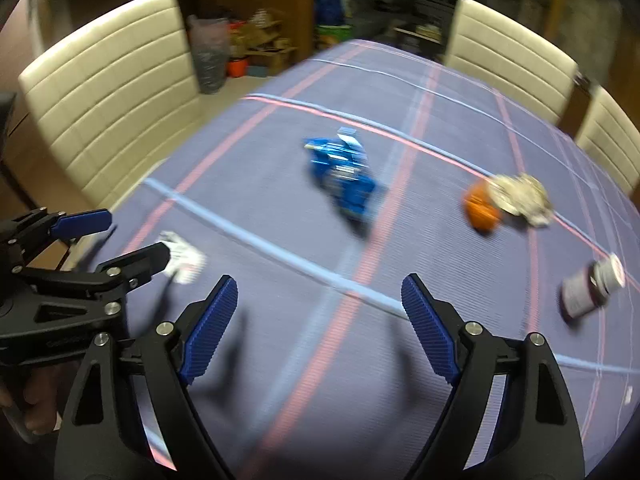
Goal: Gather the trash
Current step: 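Move both tools back over the table, then grasp the blue wrapper with the left tool while the right tool grasps the orange peel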
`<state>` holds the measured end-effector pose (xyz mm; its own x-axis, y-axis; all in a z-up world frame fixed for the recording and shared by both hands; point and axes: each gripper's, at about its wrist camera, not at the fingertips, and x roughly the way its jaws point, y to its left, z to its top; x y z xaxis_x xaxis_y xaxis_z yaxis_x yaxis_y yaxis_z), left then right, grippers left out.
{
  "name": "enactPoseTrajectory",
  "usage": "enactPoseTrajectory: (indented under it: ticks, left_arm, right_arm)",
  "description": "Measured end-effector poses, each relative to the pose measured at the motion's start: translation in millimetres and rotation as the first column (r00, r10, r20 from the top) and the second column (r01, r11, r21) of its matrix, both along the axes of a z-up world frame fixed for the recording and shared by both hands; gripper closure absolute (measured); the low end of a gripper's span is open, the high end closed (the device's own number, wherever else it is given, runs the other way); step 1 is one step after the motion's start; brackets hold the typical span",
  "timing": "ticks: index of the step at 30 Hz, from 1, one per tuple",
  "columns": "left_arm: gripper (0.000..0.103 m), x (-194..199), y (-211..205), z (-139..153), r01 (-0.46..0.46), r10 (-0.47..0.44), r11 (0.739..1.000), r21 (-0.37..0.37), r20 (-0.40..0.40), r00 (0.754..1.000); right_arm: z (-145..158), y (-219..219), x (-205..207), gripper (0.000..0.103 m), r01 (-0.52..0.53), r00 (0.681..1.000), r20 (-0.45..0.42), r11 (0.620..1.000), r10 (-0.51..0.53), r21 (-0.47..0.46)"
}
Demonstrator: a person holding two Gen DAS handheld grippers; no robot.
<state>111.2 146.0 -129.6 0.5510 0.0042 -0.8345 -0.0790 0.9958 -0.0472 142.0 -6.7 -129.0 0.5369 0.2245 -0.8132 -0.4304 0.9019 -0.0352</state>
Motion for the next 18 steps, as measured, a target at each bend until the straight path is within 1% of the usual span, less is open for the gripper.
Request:
enactPoseTrajectory:
  ticks: [5,8,13,18]
  left_arm:
    - [0.024,20,-35,1,0.068,-0.068,0.998,0.003,-0.014,0.998]
    - [0.024,36,-52,3,0.091,-0.091,0.996,0.017,-0.015,0.996]
    - [0.024,65,-73,2,0.117,-0.116,0.993,0.012,-0.03,0.993]
    - [0.024,92,-92,-4,0.148,-0.147,0.989,0.012,-0.059,0.987]
  right_arm:
    - [-3,-48,20,0.024,0.097,0.995,-0.022,0.995,-0.097,0.002]
    - [-2,-65,31,0.024,0.133,0.991,-0.021,0.991,-0.133,0.007]
    - [-4,-84,57,0.024,0.17,0.985,-0.027,0.985,-0.17,0.013]
    - [-10,-98,85,0.024,0.192,0.98,-0.054,0.981,-0.191,0.03]
